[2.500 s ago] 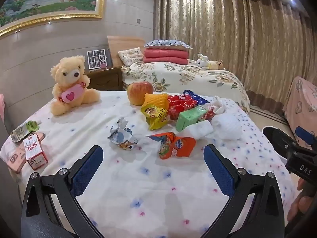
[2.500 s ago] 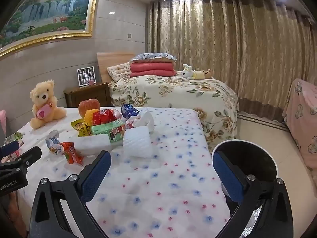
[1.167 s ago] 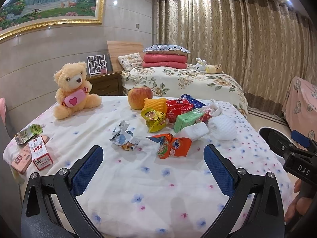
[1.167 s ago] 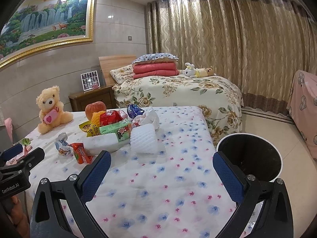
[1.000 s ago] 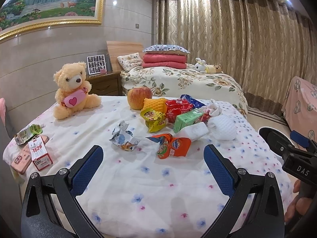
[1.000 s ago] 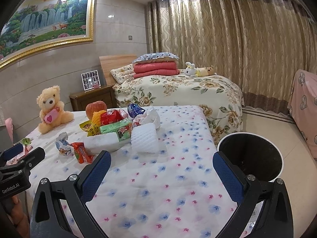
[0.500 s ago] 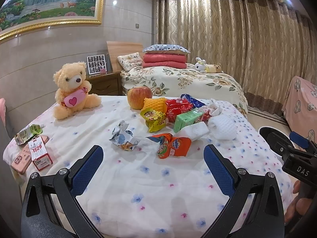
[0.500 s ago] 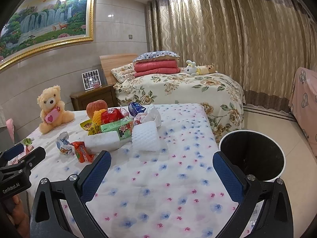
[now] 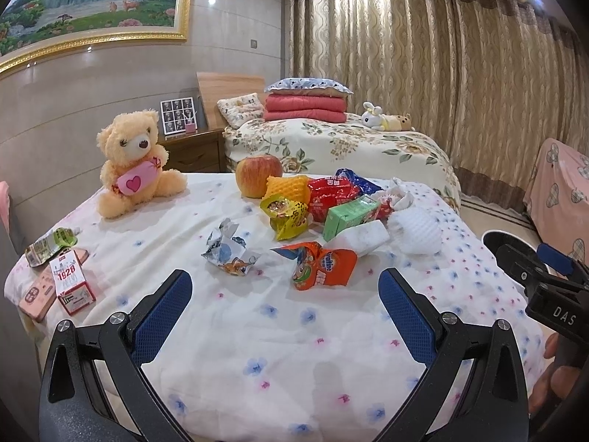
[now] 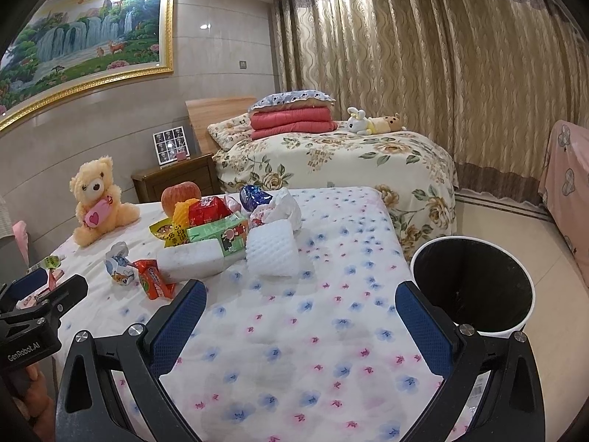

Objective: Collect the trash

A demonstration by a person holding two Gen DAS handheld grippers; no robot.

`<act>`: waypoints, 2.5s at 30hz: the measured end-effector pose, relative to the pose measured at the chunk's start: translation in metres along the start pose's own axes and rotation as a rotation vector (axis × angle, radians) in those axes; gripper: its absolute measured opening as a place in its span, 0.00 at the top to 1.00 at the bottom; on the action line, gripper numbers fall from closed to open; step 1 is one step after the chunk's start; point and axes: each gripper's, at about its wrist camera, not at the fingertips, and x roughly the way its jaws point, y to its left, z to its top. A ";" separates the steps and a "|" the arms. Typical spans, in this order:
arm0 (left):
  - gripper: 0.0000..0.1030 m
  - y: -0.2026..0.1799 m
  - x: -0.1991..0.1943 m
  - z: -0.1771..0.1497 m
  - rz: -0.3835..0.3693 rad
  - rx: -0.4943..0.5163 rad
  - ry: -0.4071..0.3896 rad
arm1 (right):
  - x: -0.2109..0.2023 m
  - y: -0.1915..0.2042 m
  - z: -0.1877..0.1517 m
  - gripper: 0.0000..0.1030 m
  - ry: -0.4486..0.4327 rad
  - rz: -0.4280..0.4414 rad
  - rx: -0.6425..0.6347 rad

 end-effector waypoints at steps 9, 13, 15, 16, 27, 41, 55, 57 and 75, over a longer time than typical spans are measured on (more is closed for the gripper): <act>0.00 0.008 0.010 -0.004 0.007 -0.015 0.024 | 0.007 0.003 -0.003 0.00 0.037 0.043 0.005; 0.00 0.018 0.015 -0.006 0.031 -0.023 0.036 | 0.011 0.010 -0.003 0.00 0.059 0.087 0.010; 0.00 0.024 0.019 -0.006 0.042 -0.030 0.045 | 0.013 0.014 -0.003 0.00 0.069 0.115 0.012; 0.00 0.027 0.021 -0.006 0.050 -0.033 0.051 | 0.015 0.016 -0.003 0.00 0.077 0.132 0.014; 0.04 0.064 0.056 -0.002 0.095 -0.005 0.116 | 0.045 0.055 -0.009 0.05 0.199 0.287 0.015; 0.06 0.082 0.119 0.013 0.027 0.025 0.221 | 0.102 0.100 -0.009 0.38 0.351 0.382 -0.020; 0.88 0.072 0.141 0.012 -0.077 0.037 0.295 | 0.118 0.107 -0.009 0.99 0.388 0.433 -0.015; 0.93 0.071 0.140 0.012 -0.080 0.045 0.293 | 0.115 0.106 -0.011 0.99 0.389 0.439 -0.012; 1.00 0.044 0.082 0.018 -0.141 0.006 0.194 | 0.072 0.081 0.007 1.00 0.277 0.467 0.036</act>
